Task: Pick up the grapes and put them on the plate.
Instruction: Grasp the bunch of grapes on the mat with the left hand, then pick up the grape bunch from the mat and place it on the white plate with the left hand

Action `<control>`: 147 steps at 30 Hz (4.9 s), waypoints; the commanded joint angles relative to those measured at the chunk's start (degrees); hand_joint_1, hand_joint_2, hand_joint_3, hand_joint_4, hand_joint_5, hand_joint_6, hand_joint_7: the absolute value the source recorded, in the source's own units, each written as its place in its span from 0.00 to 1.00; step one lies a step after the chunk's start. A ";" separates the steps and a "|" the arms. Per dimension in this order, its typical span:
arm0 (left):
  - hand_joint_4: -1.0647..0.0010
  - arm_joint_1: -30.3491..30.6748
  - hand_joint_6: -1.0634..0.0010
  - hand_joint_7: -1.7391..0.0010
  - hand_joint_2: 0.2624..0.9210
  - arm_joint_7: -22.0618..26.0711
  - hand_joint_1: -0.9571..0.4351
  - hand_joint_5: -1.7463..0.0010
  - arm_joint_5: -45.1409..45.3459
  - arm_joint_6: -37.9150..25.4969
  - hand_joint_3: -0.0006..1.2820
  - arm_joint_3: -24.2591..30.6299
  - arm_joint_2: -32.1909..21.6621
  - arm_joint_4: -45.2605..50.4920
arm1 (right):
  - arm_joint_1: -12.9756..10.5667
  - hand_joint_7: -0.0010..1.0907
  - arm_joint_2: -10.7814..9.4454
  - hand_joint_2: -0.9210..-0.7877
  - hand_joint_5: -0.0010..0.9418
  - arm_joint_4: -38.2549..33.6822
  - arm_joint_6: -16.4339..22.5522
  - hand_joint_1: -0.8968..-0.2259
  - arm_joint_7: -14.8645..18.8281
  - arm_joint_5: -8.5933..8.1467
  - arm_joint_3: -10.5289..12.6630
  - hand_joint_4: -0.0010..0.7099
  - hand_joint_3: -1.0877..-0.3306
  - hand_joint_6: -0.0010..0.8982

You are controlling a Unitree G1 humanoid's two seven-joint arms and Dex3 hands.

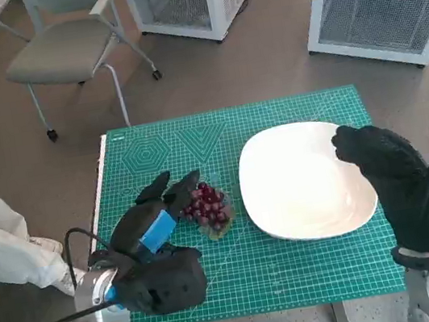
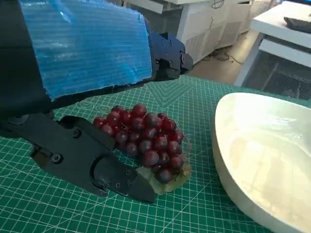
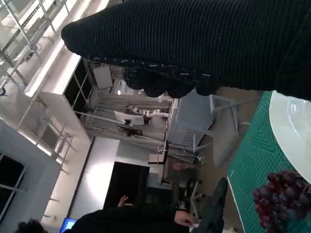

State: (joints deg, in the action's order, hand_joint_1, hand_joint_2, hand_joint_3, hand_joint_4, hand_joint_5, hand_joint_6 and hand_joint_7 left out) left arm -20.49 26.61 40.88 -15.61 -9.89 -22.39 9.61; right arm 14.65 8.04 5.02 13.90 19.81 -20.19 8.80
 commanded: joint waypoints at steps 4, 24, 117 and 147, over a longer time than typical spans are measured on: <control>0.96 -5.88 0.82 0.99 0.67 -1.40 0.52 1.00 3.22 -2.15 0.00 -5.03 0.69 -7.15 | -0.99 0.91 0.14 0.00 0.71 -0.87 -0.69 0.65 0.42 -0.69 0.22 0.56 0.57 0.16; 0.97 -30.39 0.82 1.00 0.68 -7.82 0.56 1.00 5.30 -2.71 0.00 -16.08 9.54 -54.32 | -0.68 0.91 0.30 0.00 0.72 -1.56 -0.63 0.65 0.74 -0.84 0.27 0.56 0.58 0.16; 0.38 -32.22 0.33 0.70 0.75 -3.87 0.79 0.19 -2.47 -1.44 0.28 -16.23 0.89 -42.60 | 0.01 0.90 0.71 0.00 0.73 -2.10 -0.04 0.66 0.48 0.03 0.58 0.55 0.58 0.16; 0.36 -22.72 0.29 0.43 0.82 1.22 0.69 0.28 -4.59 -2.27 0.18 -5.16 -6.57 -6.70 | 0.65 0.89 0.69 0.00 0.72 -2.47 0.14 0.67 0.26 0.55 0.46 0.56 0.58 0.17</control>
State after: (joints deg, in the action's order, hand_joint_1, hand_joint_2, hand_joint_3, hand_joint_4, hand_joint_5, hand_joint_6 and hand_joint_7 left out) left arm -43.53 27.49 36.98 -17.99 -15.52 -29.11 2.17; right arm 15.73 8.77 3.46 14.27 20.36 -19.97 9.24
